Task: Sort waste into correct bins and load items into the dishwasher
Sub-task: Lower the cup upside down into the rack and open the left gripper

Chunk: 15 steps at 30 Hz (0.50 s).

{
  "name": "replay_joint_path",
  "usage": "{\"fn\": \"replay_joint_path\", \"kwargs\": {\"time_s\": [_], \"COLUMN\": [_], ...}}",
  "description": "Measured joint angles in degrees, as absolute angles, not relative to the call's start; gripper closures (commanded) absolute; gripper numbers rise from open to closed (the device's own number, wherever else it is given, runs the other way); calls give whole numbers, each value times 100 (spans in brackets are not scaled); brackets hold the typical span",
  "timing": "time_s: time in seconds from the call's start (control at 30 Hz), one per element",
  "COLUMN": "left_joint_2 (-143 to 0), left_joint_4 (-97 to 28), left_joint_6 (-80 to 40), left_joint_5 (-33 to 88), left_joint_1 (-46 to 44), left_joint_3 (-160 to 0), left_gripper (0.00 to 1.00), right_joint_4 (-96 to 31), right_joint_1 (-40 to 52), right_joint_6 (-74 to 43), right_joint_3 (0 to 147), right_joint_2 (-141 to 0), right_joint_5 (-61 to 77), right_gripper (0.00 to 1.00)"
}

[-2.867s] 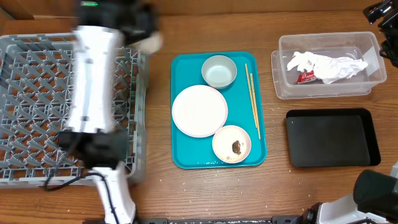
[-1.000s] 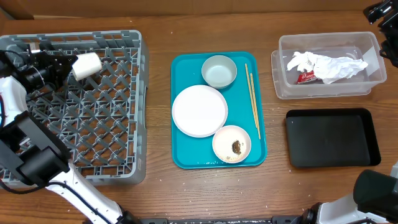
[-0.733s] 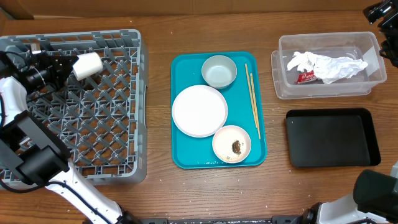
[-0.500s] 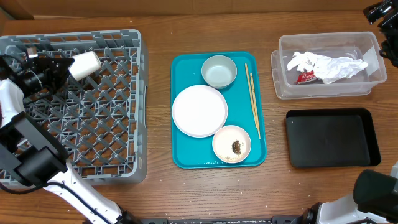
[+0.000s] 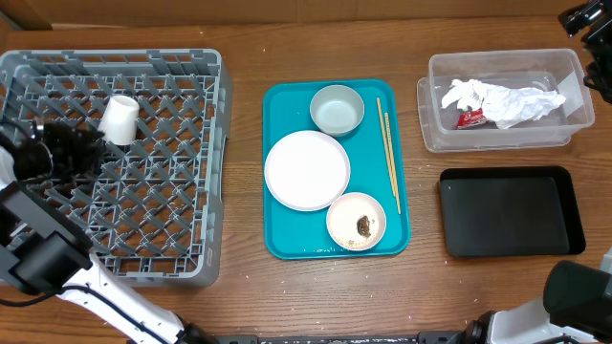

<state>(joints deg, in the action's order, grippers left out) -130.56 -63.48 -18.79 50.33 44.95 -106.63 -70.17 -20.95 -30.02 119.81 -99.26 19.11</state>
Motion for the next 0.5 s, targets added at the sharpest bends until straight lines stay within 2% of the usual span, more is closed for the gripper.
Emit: {"fn": "replay_joint_path", "kwargs": {"time_s": [0.17, 0.27, 0.5], "left_joint_2": [-13117, -13117, -13115], "left_joint_4": [-7279, -7913, -8635], "left_joint_6": [-1431, -1212, -819], "left_joint_5": [4617, 4283, 3728], "left_joint_1": [4668, 4709, 4156], "left_joint_3": [-11323, -12033, -13391], "left_gripper": [72, 96, 96], "right_joint_4": [-7019, -7024, -7022], "right_joint_1": [-2097, -2095, -2097], "right_joint_6": [-3002, -3002, -3000], "right_joint_3": [11981, 11981, 11981], "right_joint_2": [-9926, -9926, -9926], "right_joint_5": [1911, 1914, 1909], "right_gripper": [0, 0, 0]}}
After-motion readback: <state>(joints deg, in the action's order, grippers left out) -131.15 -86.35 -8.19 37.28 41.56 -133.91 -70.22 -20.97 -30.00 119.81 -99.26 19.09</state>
